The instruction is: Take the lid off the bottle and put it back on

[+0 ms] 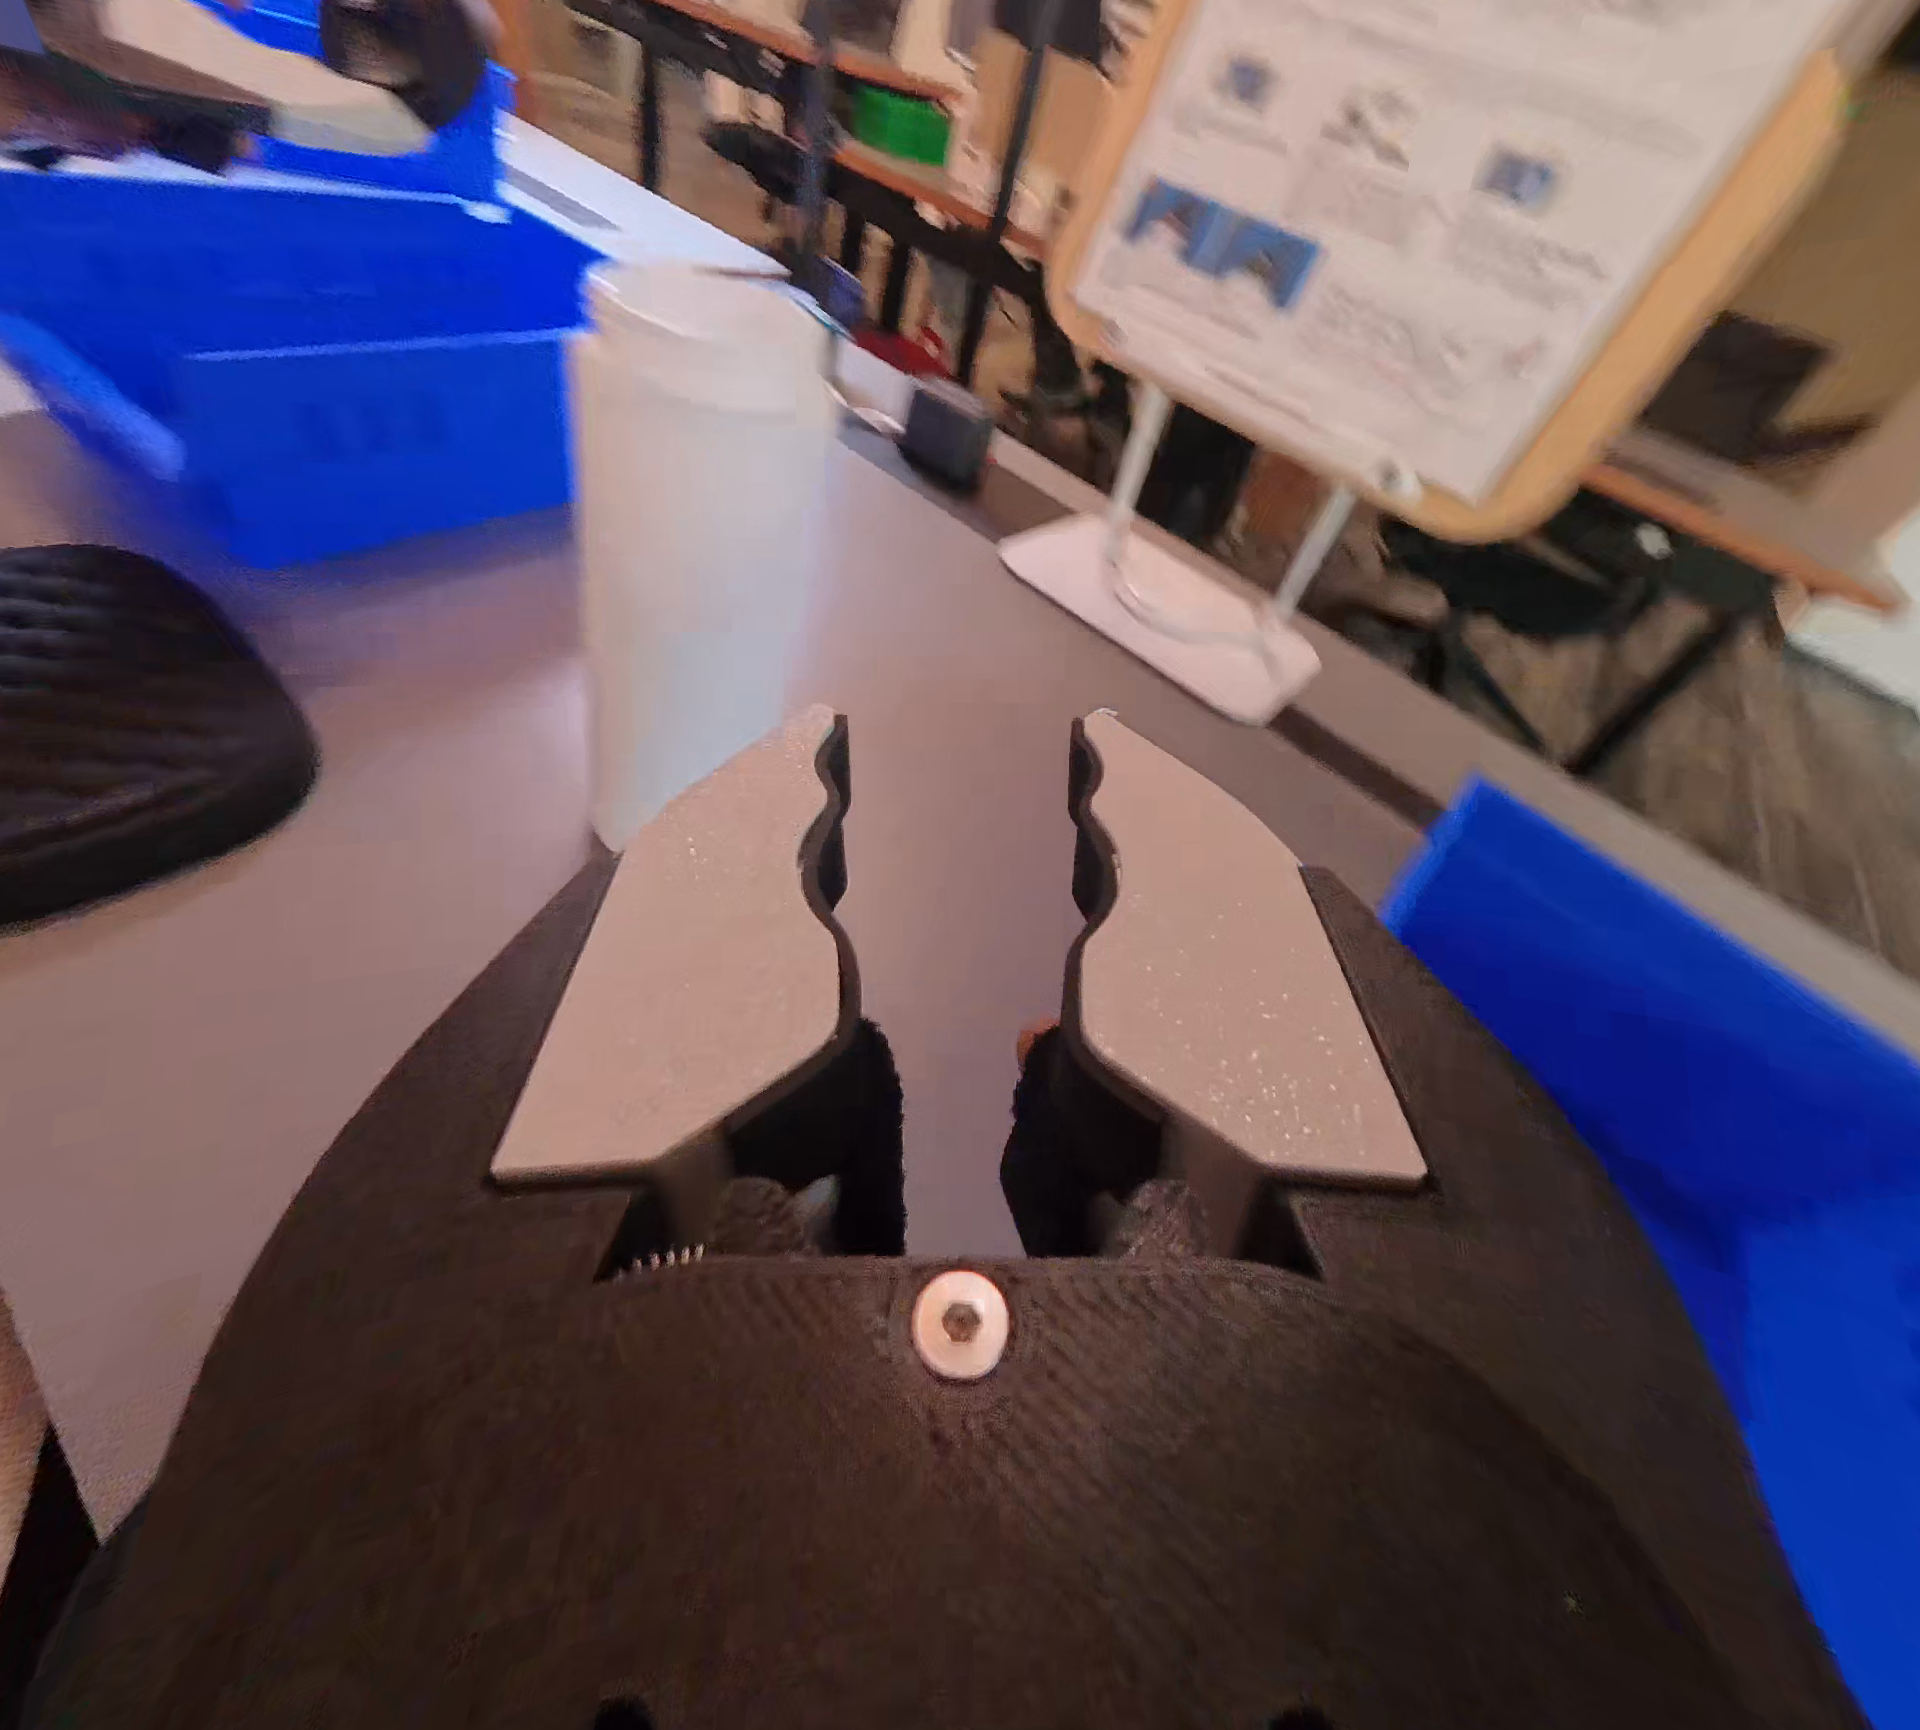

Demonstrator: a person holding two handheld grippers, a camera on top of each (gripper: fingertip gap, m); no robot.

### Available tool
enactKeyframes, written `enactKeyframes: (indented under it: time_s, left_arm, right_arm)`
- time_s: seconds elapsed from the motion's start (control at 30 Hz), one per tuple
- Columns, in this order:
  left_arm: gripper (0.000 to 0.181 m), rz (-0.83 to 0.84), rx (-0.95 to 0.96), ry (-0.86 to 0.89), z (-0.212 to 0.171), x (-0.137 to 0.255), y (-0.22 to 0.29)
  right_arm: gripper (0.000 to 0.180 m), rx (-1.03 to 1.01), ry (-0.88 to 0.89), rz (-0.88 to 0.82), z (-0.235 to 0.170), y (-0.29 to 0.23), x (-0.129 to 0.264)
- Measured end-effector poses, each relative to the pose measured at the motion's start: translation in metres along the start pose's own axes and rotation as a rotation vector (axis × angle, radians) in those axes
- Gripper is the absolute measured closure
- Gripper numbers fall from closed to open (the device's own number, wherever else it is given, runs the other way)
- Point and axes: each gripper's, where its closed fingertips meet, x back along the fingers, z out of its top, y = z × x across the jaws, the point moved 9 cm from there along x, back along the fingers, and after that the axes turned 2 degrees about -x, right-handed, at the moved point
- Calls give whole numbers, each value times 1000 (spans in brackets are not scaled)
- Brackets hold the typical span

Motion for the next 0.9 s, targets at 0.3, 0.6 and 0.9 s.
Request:
enactKeyframes:
  time_s: [0.3, 0.6, 0.9]
  left_arm:
    - [114, -157, -169, 274, 90, 67, 99]
    - [114, -246, -330, 357, 114, 87, 143]
    - [76, -415, 219, 534, 104, 70, 122]
  right_arm:
    - [152, 203, 276, 317, 63, -101, -50]
    - [156, 479, 269, 131, 70, -123, -64]
    - [158, 324, 293, 205, 76, -77, -47]
